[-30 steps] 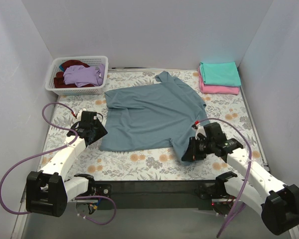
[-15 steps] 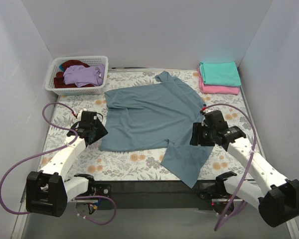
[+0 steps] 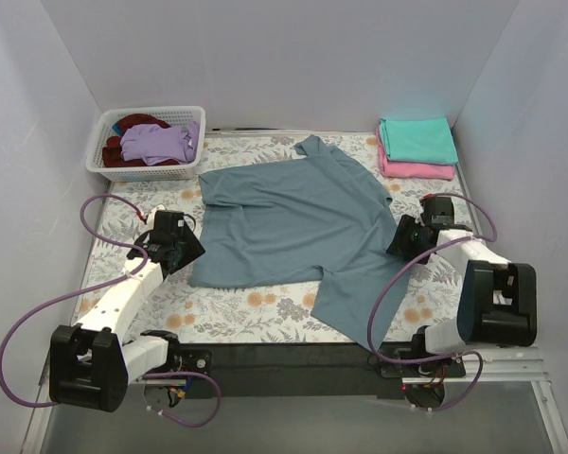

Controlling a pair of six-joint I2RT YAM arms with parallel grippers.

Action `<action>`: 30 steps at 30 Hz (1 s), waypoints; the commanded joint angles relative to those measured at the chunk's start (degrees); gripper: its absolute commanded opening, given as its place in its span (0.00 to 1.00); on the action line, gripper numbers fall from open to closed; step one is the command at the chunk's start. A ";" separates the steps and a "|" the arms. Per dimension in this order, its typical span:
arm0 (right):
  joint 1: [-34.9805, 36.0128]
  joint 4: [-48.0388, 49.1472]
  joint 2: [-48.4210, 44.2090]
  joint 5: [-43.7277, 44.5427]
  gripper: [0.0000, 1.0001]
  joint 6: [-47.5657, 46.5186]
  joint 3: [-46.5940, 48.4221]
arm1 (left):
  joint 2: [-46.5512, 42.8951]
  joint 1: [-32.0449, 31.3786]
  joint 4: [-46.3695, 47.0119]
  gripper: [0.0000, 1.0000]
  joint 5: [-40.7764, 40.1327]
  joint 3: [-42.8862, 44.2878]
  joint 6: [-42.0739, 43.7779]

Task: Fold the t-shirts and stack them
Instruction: Flatten the tshirt out

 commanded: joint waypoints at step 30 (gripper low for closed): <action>27.71 -1.18 -30.61 -7.40 0.78 -0.06 -11.93 | 3.27 -2.65 -23.83 0.55 -6.81 7.71 -25.96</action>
